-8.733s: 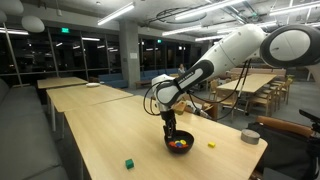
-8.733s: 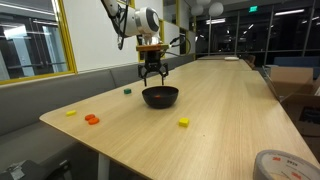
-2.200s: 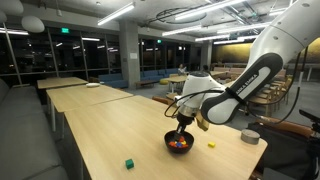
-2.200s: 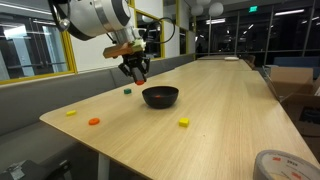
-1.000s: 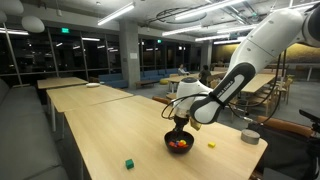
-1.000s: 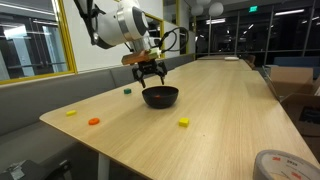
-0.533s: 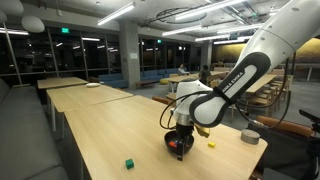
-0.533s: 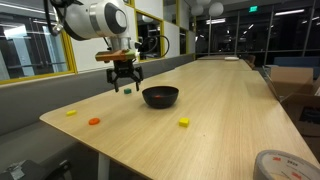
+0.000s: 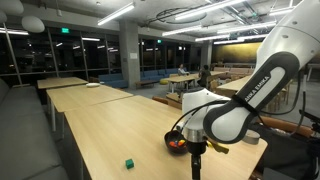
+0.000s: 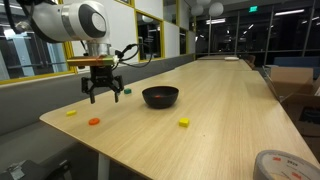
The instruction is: Put the rings inside the black bowl
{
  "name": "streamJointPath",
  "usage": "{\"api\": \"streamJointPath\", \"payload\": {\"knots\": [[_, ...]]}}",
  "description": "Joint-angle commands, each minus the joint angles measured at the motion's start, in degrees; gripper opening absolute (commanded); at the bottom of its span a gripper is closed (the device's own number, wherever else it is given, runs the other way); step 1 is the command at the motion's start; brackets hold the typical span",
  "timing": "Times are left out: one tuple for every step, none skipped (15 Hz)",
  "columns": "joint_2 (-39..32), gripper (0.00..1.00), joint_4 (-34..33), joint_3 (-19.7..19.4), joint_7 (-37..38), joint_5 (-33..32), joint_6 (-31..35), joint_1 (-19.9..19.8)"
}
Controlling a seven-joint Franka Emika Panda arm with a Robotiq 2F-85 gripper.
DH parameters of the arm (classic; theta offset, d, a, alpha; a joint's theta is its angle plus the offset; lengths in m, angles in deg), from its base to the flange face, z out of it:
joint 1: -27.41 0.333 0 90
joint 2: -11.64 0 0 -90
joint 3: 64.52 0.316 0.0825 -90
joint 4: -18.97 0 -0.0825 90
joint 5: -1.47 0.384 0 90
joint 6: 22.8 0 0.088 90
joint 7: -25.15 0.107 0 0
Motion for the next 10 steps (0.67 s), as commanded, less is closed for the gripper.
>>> {"api": "streamJointPath", "payload": {"knots": [[2.2,1.00,4.2,1.0,0.1,2.1,1.7,1.6],[1.9,1.00,4.9,1.2,0.5,2.4,2.7,2.0],[1.7,1.00,5.7,1.4,0.7,2.6,3.8,2.3],[1.4,1.00,6.4,1.6,0.9,3.2,5.2,2.6],[1.2,1.00,7.0,1.7,1.8,3.4,6.6,2.8],[0.9,1.00,7.6,1.9,2.6,3.5,8.4,3.0],[0.6,1.00,8.0,2.0,3.9,3.1,9.7,3.1],[0.4,1.00,8.6,2.2,5.5,2.5,11.3,3.2],[0.2,1.00,9.0,2.3,6.9,2.1,12.6,3.3],[-0.1,1.00,9.2,2.5,8.1,1.8,13.6,3.4]]}}
